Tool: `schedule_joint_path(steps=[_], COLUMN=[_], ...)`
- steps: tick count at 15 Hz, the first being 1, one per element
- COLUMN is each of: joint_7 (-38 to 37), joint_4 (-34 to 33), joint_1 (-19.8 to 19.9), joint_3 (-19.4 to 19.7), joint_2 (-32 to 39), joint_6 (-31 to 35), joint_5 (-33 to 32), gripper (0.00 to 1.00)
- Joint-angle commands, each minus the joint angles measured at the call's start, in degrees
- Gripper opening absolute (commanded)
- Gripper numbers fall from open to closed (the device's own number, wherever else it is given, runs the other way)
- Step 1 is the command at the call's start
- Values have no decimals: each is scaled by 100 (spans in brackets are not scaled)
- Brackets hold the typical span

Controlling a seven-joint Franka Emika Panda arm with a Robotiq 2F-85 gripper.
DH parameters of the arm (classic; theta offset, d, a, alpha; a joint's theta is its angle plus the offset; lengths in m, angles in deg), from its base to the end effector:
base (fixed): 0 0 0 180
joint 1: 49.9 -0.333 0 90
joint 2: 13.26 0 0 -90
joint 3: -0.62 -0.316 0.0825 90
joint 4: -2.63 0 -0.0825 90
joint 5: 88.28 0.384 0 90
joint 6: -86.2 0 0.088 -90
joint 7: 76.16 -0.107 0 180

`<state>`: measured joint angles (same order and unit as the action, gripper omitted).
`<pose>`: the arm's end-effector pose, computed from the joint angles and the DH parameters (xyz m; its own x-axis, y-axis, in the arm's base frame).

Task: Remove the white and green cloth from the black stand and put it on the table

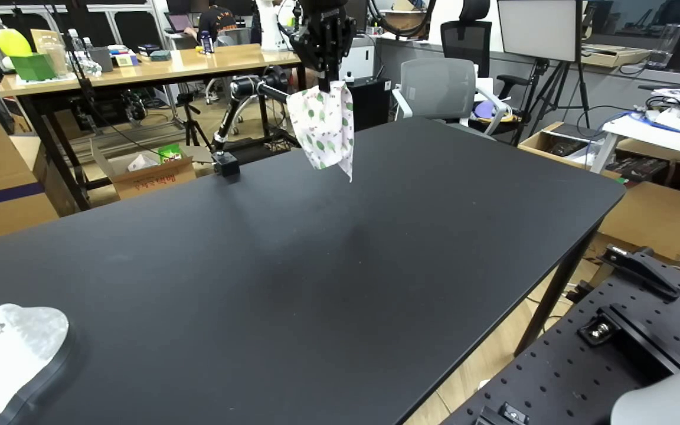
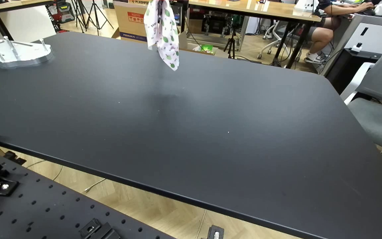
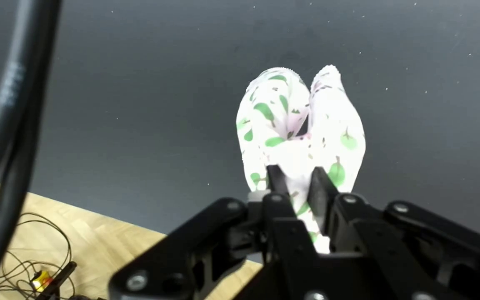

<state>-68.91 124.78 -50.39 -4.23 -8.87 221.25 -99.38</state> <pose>0.5649 0.0497 0.3870 0.9307 0.3461 0.1187 0.3253 -0.9312 0.1646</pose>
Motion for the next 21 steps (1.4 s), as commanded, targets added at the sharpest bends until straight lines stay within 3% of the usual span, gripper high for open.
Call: schedule_joint_path(steps=[1, 16, 17, 18, 21], joint_7=[157, -463, -583, -633, -782], joint_4=[-132, 526, 548, 573, 694], joint_1=[-75, -333, -345, -350, -383], joint_3=[73, -16, -11, -13, -76], joint_2=[-23, -810, -837, -871, -1241], joint_6=[-195, -407, -424, -439, -908], joint_5=[144, -390, -453, -465, -443], gripper=[5, 5, 45, 46, 66])
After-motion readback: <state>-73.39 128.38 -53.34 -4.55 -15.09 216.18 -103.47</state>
